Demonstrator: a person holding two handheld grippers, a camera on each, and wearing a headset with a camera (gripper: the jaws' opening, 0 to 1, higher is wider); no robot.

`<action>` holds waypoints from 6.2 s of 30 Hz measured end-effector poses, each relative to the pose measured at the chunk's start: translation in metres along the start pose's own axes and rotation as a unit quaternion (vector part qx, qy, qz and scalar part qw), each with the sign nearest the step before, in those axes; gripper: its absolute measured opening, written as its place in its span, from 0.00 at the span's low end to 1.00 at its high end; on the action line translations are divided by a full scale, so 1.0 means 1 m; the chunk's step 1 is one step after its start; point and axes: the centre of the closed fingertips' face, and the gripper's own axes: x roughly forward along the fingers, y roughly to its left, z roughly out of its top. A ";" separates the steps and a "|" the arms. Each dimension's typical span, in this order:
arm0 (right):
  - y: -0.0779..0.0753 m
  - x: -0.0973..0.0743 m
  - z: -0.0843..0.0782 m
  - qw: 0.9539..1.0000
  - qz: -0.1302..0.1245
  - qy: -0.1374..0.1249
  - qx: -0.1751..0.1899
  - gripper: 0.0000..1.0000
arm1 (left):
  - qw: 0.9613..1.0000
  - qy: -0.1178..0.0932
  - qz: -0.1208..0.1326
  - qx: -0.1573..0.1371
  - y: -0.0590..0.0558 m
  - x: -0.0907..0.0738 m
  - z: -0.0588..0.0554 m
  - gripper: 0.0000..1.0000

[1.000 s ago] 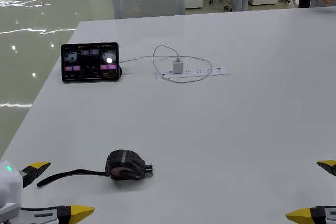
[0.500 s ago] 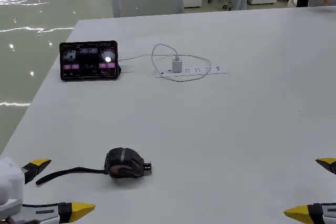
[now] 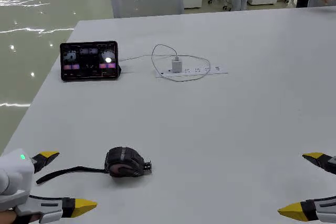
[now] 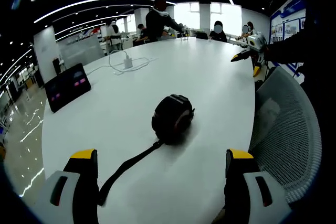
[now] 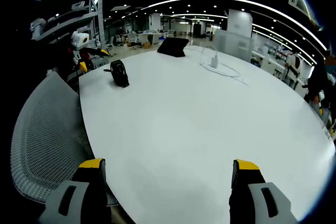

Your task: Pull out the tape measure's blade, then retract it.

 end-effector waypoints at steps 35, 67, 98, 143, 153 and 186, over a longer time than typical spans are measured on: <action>-0.001 0.042 0.042 0.992 0.045 0.008 -0.113 0.99 | 0.971 0.122 -0.128 0.160 -0.019 0.054 0.013 0.94; 0.031 0.094 0.072 0.986 0.109 -0.005 -0.127 0.99 | 0.943 0.154 -0.168 0.241 -0.032 0.099 0.027 0.68; 0.057 0.137 0.101 0.980 0.147 -0.014 -0.133 0.93 | 0.933 0.179 -0.170 0.263 -0.031 0.112 0.027 0.31; 0.135 0.218 0.138 0.962 0.219 -0.003 -0.166 0.60 | 0.943 0.157 -0.161 0.245 -0.032 0.112 0.026 0.31; 0.139 0.231 0.142 0.957 0.212 0.012 -0.197 0.43 | 0.943 0.152 -0.164 0.247 -0.034 0.113 0.026 0.31; 0.146 0.250 0.153 0.943 0.230 0.029 -0.237 0.13 | 0.947 0.137 -0.166 0.237 -0.033 0.113 0.027 0.31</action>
